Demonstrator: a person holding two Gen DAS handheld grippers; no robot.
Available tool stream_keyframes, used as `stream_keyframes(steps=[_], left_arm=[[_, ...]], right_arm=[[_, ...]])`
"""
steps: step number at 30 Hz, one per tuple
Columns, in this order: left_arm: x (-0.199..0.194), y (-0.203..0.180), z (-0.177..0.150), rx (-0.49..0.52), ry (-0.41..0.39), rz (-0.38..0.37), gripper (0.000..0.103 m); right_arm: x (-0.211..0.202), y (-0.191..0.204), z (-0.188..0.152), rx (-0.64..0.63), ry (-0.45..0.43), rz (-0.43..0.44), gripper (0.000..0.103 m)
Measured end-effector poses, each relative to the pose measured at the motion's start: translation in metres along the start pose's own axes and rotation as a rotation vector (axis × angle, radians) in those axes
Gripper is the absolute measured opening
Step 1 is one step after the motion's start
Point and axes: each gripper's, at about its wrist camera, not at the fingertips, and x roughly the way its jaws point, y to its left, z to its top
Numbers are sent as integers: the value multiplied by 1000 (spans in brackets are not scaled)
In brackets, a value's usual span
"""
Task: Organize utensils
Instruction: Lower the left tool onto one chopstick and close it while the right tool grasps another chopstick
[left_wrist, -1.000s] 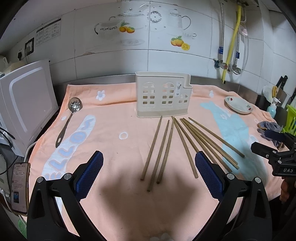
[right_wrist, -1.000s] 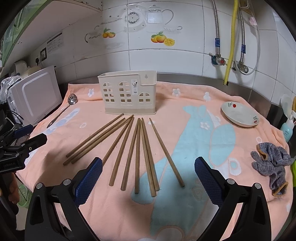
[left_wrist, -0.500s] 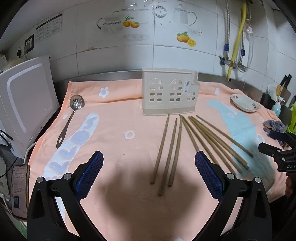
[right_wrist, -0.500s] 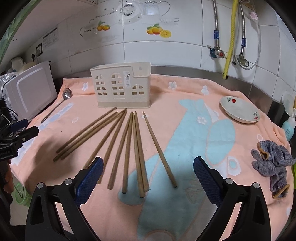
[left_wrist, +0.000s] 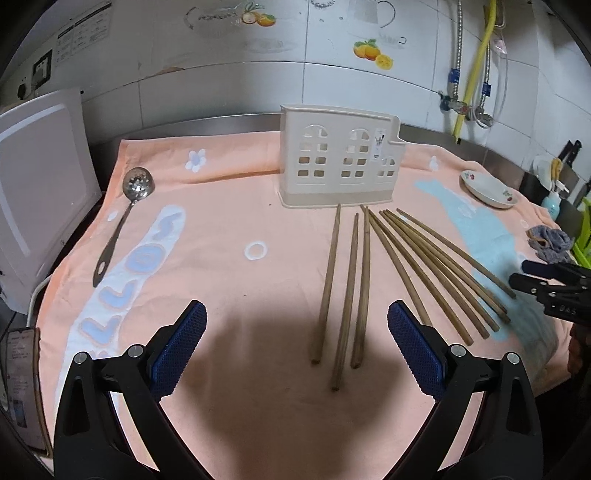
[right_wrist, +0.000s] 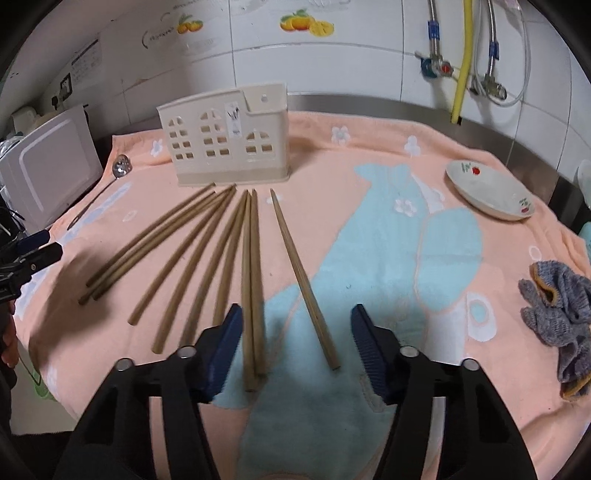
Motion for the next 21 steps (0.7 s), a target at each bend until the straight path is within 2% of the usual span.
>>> stream_keyframes(steps=[5, 8, 12, 13, 15, 16, 21], left_arm=[[9, -4, -1, 16, 26, -47, 78], [15, -5, -1, 29, 45, -68, 69], [25, -7, -1, 41, 70, -100, 62], [28, -8, -1, 49, 78, -100, 57], [34, -9, 0, 61, 95, -112, 50], [38, -10, 0, 68, 108, -118, 43], [53, -9, 1, 87, 146, -125, 30]], right_arm=[[10, -6, -3, 1, 17, 6, 42], [15, -8, -4, -1, 30, 8, 38], [22, -10, -4, -1, 46, 8, 31], [23, -10, -5, -2, 49, 7, 27], [26, -10, -5, -3, 54, 8, 25], [27, -10, -5, -3, 57, 9, 23], [31, -13, -4, -4, 59, -2, 14]])
